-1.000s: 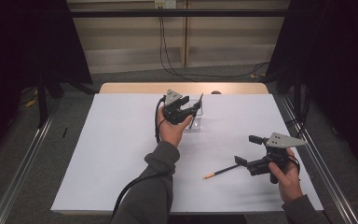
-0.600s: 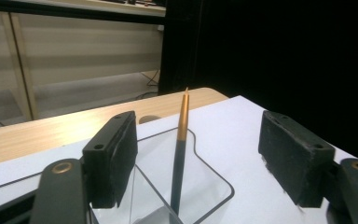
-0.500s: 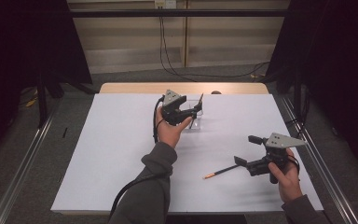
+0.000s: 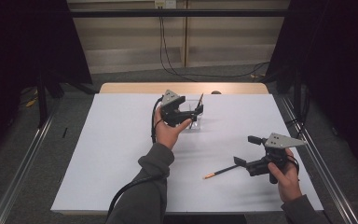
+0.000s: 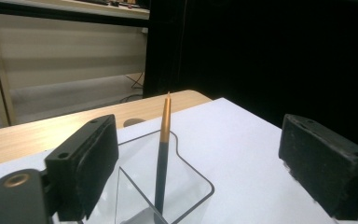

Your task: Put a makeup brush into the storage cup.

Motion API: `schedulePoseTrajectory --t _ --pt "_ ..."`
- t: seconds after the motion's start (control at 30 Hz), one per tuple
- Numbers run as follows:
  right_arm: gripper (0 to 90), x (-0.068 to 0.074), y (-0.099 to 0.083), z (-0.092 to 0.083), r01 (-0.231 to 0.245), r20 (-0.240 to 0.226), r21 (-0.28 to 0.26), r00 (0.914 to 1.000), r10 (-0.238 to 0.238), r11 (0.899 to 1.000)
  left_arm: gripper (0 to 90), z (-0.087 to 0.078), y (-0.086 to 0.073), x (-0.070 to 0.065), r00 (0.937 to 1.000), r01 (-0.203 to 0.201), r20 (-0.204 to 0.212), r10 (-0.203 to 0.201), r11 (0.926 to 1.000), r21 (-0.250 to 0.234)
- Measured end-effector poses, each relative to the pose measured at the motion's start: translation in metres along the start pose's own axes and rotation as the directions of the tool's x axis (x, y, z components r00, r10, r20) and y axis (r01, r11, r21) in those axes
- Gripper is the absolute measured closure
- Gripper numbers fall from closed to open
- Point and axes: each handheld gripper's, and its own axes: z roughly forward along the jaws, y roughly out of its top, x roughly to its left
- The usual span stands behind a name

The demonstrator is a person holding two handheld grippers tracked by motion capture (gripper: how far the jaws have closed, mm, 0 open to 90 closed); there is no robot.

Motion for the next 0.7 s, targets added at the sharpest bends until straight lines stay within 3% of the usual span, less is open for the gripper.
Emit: schedulePoseTrajectory --t 0.03,0.13,0.23,0.3,0.4,0.5,0.63,0.7 --pt "0.0 0.0 0.0 0.0 0.002 0.004 0.001 1.0 -0.002 1.0 8.7 -0.002 0.0 0.0 0.9996 -0.028 -0.004 0.028 0.9995 0.017" --pt "0.0 0.0 0.0 0.0 0.002 0.005 0.002 1.0 -0.002 1.0 7.1 -0.004 0.001 -0.001 0.9986 -0.052 -0.002 0.052 0.9983 0.027" --pt "0.0 0.0 0.0 0.0 0.001 0.004 0.001 1.0 -0.001 1.0 5.8 -0.004 0.001 -0.001 0.9992 -0.035 0.017 0.035 0.9994 0.006" --pt "0.0 0.0 0.0 0.0 -0.001 0.003 0.002 1.0 0.001 1.0 5.1 -0.005 0.001 -0.001 0.999 -0.04 0.021 0.04 0.9991 0.015" --pt "0.0 0.001 0.0 0.001 0.005 -0.003 0.005 1.0 -0.005 1.0 5.0 -0.006 0.001 0.001 0.9992 -0.003 0.039 0.002 0.9995 0.031" --pt "0.0 0.001 0.0 0.0 0.003 -0.002 0.006 1.0 -0.003 1.0 5.0 -0.008 0.001 0.001 0.9995 0.015 0.027 -0.015 0.9996 0.024" --pt "0.0 0.0 0.0 0.0 0.003 0.002 0.001 1.0 -0.003 1.0 3.6 -0.01 0.001 0.002 0.9984 0.002 0.056 -0.004 0.9996 0.03" --pt "0.0 0.0 0.0 0.0 0.001 0.005 0.001 1.0 -0.001 1.0 2.8 -0.012 0.002 0.001 0.9989 -0.001 0.047 -0.001 0.9993 0.037"
